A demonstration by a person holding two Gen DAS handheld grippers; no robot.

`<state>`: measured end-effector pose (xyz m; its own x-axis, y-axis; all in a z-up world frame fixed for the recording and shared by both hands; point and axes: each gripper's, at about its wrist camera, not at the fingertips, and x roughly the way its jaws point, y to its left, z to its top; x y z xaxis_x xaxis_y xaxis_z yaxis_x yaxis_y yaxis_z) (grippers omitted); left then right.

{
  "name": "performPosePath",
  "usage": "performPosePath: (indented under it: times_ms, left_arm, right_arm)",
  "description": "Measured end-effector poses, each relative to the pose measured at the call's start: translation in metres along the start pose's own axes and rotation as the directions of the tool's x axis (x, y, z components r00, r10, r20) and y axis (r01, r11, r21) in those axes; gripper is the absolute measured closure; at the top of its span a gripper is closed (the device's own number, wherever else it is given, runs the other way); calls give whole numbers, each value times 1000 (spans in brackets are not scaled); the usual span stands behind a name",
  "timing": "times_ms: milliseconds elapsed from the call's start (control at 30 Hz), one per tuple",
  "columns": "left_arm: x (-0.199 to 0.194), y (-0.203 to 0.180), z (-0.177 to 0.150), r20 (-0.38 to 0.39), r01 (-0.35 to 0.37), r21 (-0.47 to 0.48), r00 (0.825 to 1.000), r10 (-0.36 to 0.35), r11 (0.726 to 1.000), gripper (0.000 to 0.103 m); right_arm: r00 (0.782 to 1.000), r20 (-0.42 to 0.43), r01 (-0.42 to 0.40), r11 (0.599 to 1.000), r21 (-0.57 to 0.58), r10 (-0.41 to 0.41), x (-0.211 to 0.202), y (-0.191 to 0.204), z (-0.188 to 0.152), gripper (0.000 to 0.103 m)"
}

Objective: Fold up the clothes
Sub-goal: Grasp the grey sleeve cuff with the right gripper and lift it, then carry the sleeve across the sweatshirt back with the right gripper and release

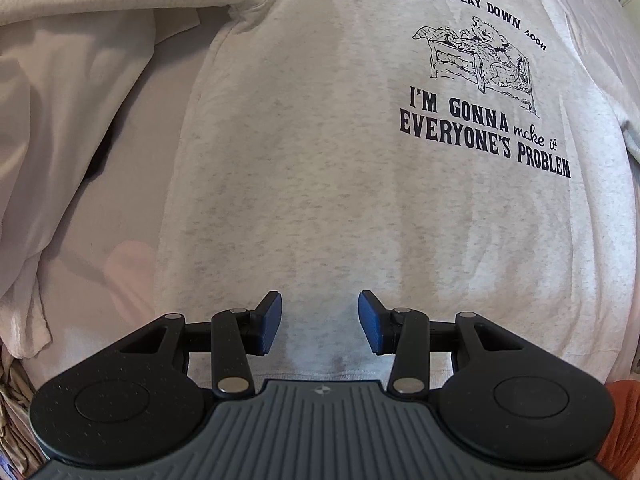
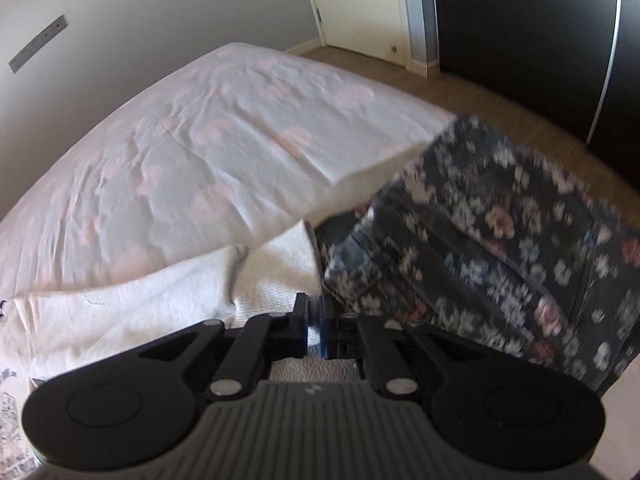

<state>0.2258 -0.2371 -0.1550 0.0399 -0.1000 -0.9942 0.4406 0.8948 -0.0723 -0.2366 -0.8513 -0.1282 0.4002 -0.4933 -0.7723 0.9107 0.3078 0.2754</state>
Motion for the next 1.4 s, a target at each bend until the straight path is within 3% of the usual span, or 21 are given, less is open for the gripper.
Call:
performPosePath:
  times_ms: [133,233,467,533,600,667,767,900,1000,1067,1233,1400]
  left_arm:
    - [0,1,5,7,5,-4,1000,-5,1000,63]
    - [3,-1,12,23,10,-8,1000,-10,1000,62]
    - [7,-14,27,94,44,7,995,-45,999,63]
    - [6,-17,30,118,48,18,992,-50,999,62]
    - [5,-18,34,140,50,30,989,-53,998,63]
    - [4,-18,38,162,40,41,986,-46,998,63]
    - [4,-16,44,201,6,66,979,-19,998,63]
    - [6,-9,58,249,-55,95,968,29,994,63]
    - [8,-7,69,293,-136,130,952,93,982,63]
    - [8,-5,73,323,-152,139,941,101,979,63]
    - [7,-1,75,355,-73,174,935,6,982,63]
    - [6,2,76,384,5,213,919,-88,977,63]
  right_arm:
    - [997,36,-72,995,72,70,-14,-11,0,85]
    - [993,36,-118,985,125,115,-24,-17,-1,60]
    - [984,4,-170,939,299,176,-6,-24,-20,54]
    - [980,23,-191,911,364,197,3,-28,-24,55]
    - [978,45,-204,903,379,202,6,-24,-22,64]
    - [977,68,-214,899,383,204,8,-19,-18,86]
    - [978,102,-208,919,335,184,0,-1,-6,92]
    - [980,133,-179,953,247,149,-20,38,17,93]
    - [973,179,-179,967,184,146,-44,76,36,93]
    - [966,213,-176,978,115,149,-64,110,51,93]
    - [937,296,-175,983,-61,185,-115,209,79,93]
    - [908,326,-192,954,-231,262,-153,322,80,93]
